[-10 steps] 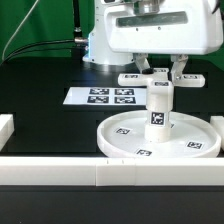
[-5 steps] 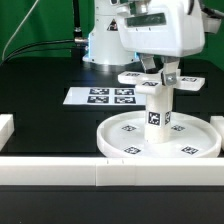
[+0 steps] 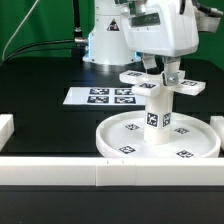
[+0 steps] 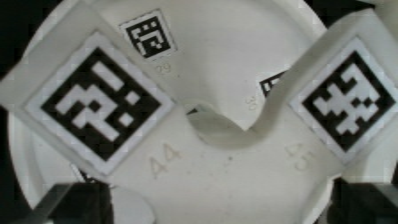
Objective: Assemble round table
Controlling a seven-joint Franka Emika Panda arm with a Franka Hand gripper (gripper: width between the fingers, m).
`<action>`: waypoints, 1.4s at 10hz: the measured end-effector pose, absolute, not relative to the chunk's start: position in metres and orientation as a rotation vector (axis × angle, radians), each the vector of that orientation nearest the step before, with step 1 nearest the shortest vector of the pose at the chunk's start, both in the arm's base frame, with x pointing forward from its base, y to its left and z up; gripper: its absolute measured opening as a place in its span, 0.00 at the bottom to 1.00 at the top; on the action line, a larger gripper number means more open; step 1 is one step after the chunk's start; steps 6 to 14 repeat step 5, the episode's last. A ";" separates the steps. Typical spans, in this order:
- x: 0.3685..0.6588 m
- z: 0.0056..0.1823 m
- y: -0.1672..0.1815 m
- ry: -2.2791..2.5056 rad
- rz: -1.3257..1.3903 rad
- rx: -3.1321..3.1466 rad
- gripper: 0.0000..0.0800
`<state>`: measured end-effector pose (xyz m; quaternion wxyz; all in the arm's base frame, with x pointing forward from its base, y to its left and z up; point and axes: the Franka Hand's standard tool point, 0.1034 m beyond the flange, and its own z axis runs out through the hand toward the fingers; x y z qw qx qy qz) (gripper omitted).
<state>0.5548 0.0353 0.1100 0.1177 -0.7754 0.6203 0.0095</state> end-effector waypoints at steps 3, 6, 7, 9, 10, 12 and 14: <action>0.549 0.133 0.032 1.803 0.040 -2.262 0.81; 0.549 0.131 0.034 1.799 0.044 -2.267 0.81; 0.549 0.131 0.034 1.799 0.044 -2.267 0.81; 0.549 0.131 0.034 1.799 0.044 -2.267 0.81; 0.549 0.131 0.034 1.799 0.044 -2.267 0.81; 0.549 0.131 0.034 1.799 0.044 -2.267 0.81; 0.549 0.131 0.034 1.799 0.044 -2.267 0.81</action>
Offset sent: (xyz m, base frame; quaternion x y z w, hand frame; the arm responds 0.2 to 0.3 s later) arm 0.0000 0.0000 0.0000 0.0000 0.0000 0.0000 1.0000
